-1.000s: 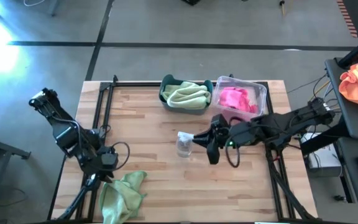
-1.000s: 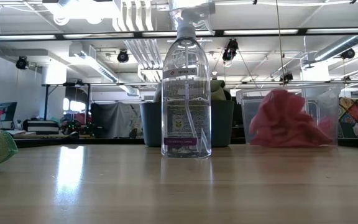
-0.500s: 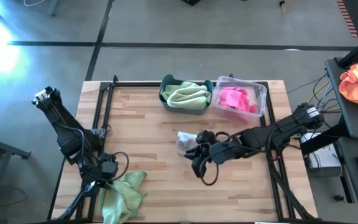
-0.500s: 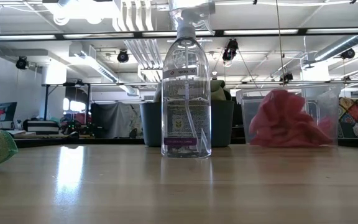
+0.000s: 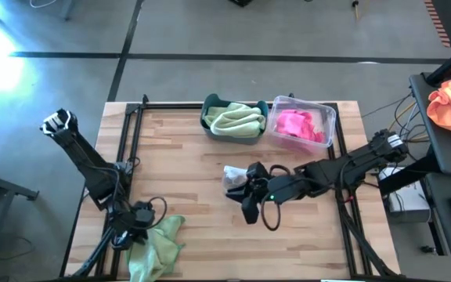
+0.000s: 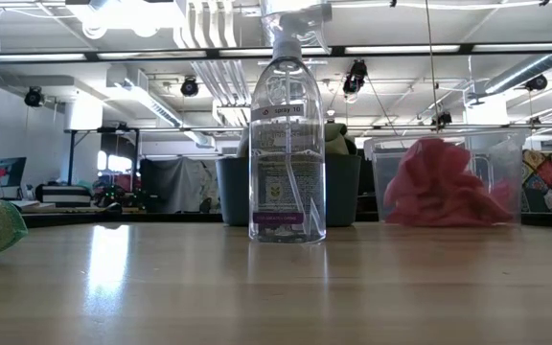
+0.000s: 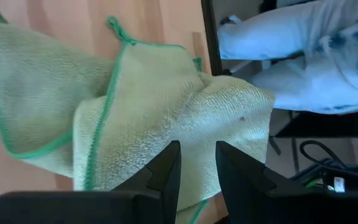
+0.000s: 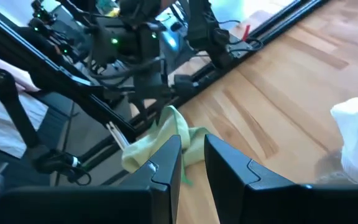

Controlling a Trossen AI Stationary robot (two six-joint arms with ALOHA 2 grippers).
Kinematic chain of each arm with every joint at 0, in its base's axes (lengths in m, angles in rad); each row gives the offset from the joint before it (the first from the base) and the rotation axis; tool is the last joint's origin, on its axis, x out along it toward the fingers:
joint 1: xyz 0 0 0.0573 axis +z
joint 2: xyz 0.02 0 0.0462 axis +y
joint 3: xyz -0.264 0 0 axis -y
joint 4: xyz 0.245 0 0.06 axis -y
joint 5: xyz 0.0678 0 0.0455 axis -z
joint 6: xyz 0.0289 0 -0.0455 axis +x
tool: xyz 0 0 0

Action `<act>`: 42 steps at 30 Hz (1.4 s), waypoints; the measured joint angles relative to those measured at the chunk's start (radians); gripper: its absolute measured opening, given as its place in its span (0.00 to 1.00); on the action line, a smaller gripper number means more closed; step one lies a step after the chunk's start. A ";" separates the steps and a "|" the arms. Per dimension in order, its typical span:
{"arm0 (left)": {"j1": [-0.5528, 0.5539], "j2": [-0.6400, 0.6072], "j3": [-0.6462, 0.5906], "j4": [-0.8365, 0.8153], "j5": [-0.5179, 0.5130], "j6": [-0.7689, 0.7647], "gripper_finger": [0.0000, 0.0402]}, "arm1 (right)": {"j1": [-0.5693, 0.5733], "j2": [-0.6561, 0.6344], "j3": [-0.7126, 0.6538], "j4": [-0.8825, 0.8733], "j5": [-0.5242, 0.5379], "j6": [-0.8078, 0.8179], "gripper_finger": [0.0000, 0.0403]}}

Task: Sort microfiber towel by color & place in baskets
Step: Put the pink microfiber cloth into the transparent bin

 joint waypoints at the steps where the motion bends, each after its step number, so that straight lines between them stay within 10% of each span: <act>1: 0.000 0.000 -0.010 0.017 0.006 0.000 0.21 | 0.000 -0.001 0.000 0.006 0.000 -0.006 0.16; 35: 0.059 0.183 0.077 0.050 0.033 0.230 0.21 | 0.002 -0.005 0.052 -0.071 -0.008 -0.095 0.16; 42: 0.063 0.277 0.048 0.010 0.216 0.237 0.21 | 0.002 -0.005 0.051 -0.072 -0.024 -0.094 0.16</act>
